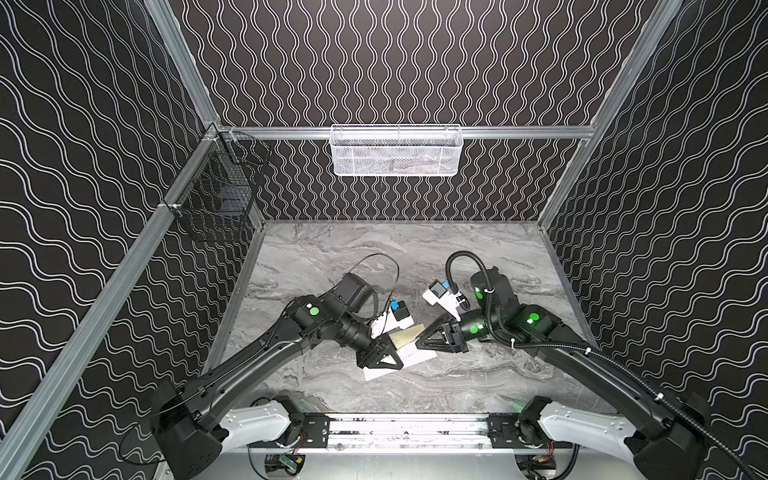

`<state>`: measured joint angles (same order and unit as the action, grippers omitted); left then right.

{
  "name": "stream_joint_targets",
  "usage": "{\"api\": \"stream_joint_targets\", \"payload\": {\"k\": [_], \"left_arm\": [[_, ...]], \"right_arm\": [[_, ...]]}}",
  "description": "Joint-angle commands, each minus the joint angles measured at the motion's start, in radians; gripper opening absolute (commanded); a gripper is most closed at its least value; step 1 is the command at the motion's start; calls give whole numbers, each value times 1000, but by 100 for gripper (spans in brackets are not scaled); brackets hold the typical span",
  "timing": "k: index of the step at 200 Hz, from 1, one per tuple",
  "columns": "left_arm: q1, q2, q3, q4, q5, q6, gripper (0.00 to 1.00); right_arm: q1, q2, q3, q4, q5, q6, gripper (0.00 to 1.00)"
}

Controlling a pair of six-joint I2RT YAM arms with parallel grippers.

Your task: Place the letter into the envelope and seal it

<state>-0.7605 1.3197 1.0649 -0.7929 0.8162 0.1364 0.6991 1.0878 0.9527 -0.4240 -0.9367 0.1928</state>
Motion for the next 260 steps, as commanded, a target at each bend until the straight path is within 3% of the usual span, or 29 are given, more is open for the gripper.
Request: {"api": "stream_joint_targets", "payload": {"k": [1, 22, 34, 50, 92, 134, 164, 203, 260], "left_arm": [[10, -14, -32, 442, -5, -71, 0], [10, -39, -73, 465, 9, -93, 0], [10, -51, -88, 478, 17, -109, 0], [10, -69, -108, 505, 36, -133, 0], [10, -103, -203, 723, 114, -281, 0], [4, -113, -251, 822, 135, -350, 0], [0, -115, -261, 849, 138, -370, 0], [-2, -114, -267, 850, 132, -368, 0], [-2, -114, -263, 838, 123, -362, 0]], "right_arm": [[-29, -39, 38, -96, -38, -67, 29], [-85, -98, 110, -130, 6, -128, 55], [-98, -130, 116, -112, 24, -141, 64], [-98, -181, 62, 11, 19, -95, 69], [-97, -325, -199, 534, 38, 146, 73], [-86, -290, -220, 643, 40, 181, 73], [-77, -229, -187, 651, 27, 175, 69], [-66, -192, -175, 673, -10, 186, 46], [-54, -158, -174, 679, -48, 210, 21]]}}
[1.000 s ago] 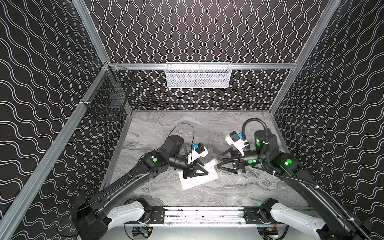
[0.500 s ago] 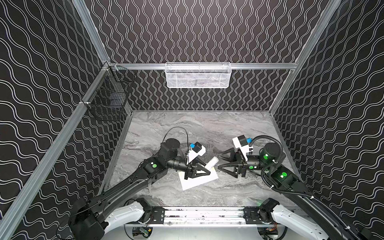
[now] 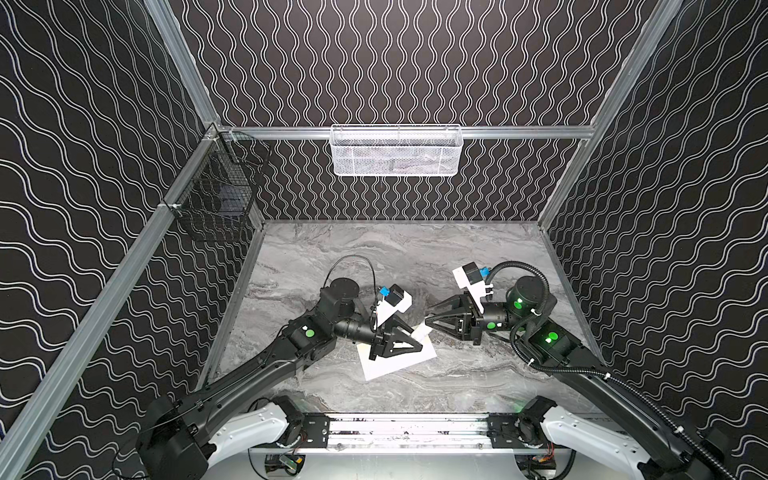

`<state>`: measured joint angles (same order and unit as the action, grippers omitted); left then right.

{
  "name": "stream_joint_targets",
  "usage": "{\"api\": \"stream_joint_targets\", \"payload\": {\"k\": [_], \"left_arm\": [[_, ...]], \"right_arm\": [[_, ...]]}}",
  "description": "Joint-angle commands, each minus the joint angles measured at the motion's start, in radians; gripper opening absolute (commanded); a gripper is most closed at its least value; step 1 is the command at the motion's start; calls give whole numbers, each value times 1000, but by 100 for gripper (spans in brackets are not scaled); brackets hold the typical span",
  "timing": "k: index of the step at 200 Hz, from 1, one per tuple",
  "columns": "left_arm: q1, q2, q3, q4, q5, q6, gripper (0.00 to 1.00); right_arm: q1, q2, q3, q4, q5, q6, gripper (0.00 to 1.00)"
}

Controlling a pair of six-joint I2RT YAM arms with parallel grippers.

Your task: Place the letter into the envelope and seal it

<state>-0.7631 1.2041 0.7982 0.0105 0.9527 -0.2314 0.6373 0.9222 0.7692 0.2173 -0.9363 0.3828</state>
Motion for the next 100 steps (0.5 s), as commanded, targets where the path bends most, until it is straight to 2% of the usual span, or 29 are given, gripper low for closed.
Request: {"api": "stream_joint_targets", "payload": {"k": [1, 30, 65, 100], "left_arm": [[1, 2, 4, 35, -14, 6, 0], [1, 4, 12, 47, -28, -7, 0], [1, 2, 61, 42, -88, -5, 0], [8, -12, 85, 20, -144, 16, 0]], "right_arm": [[8, 8, 10, 37, -48, 20, 20], [26, 13, 3, 42, -50, 36, 7], [54, 22, -11, -17, -10, 12, 0], [76, 36, -13, -116, 28, -29, 0]]}}
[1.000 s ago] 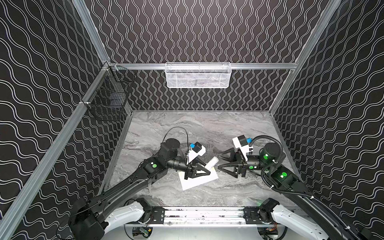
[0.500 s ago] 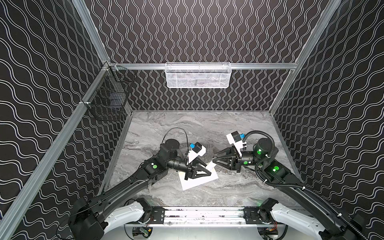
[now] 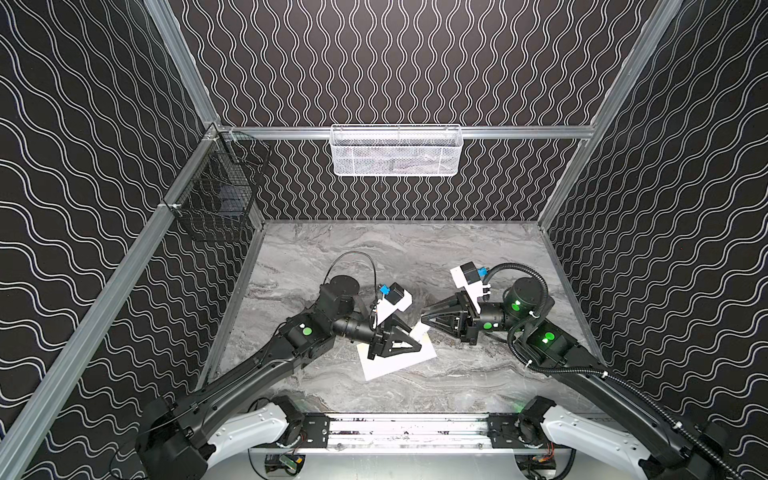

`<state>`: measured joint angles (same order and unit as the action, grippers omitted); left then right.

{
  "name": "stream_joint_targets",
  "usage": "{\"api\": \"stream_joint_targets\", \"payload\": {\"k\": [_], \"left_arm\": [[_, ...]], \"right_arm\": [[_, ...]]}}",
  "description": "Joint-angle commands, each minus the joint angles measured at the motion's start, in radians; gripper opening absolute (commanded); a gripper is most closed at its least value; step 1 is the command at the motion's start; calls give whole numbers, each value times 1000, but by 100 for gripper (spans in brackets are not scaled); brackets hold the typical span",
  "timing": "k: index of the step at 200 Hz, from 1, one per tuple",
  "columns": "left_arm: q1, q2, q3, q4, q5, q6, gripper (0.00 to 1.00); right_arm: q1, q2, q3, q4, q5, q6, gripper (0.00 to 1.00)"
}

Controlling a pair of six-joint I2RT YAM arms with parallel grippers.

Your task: Place the letter into the envelope and seal it

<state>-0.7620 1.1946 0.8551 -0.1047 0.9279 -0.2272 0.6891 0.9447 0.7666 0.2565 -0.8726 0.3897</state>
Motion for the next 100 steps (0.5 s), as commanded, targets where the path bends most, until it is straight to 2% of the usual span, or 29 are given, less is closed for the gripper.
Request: {"api": "stream_joint_targets", "payload": {"k": [1, 100], "left_arm": [[8, -2, 29, 135, -118, 11, 0], [58, 10, 27, 116, -160, 13, 0]], "right_arm": [[25, 13, -11, -157, -35, -36, 0], [98, 49, -73, -210, 27, -70, 0]]}}
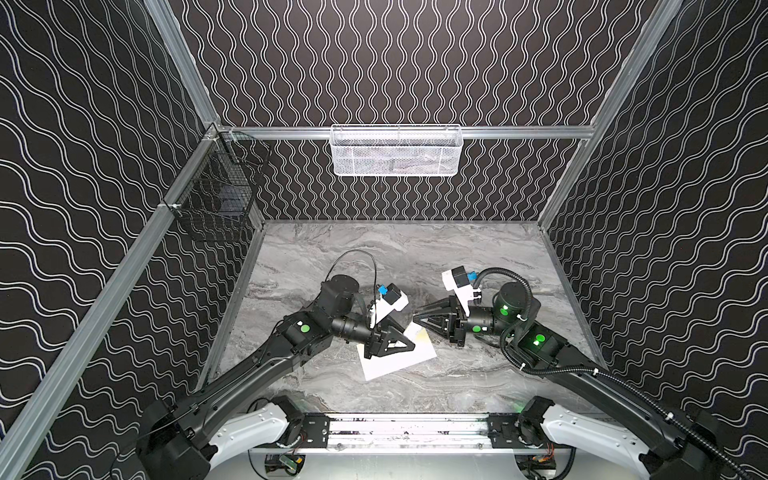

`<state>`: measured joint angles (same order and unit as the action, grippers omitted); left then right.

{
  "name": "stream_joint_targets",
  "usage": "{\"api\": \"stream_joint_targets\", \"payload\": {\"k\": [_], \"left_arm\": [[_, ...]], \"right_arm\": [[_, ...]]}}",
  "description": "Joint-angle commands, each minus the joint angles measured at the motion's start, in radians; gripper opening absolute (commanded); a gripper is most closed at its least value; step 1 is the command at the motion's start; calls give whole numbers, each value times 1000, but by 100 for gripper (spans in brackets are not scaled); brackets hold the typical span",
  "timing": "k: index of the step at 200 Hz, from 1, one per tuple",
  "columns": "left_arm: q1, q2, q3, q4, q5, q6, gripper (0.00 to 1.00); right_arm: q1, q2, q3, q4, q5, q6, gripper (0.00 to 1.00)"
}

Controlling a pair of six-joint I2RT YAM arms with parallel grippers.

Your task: Place the letter into the envelope and seal it

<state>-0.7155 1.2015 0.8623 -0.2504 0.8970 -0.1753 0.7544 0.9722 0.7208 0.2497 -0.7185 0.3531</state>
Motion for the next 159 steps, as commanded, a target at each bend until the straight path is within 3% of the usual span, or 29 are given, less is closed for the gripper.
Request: {"api": "stream_joint_targets", "payload": {"k": [1, 62, 102, 126, 143, 159], "left_arm": [[12, 4, 19, 263, -130, -40, 0], [40, 1, -3, 256, -130, -33, 0], [46, -19, -27, 192, -171, -10, 0], [47, -34, -22, 82, -209, 34, 0], [47, -63, -19, 22, -271, 39, 0], [46, -79, -16, -42, -343, 10, 0]], "right_arm": [[33, 22, -27, -203, -127, -33, 0], [72, 16, -57, -182, -93, 9, 0], [64, -36, 48, -334, 5, -53, 0], [34, -75, 125, -427, 75, -95, 40], [26, -104, 157, -490, 169, -111, 57], [25, -148, 118, -491, 294, -73, 61]]}}
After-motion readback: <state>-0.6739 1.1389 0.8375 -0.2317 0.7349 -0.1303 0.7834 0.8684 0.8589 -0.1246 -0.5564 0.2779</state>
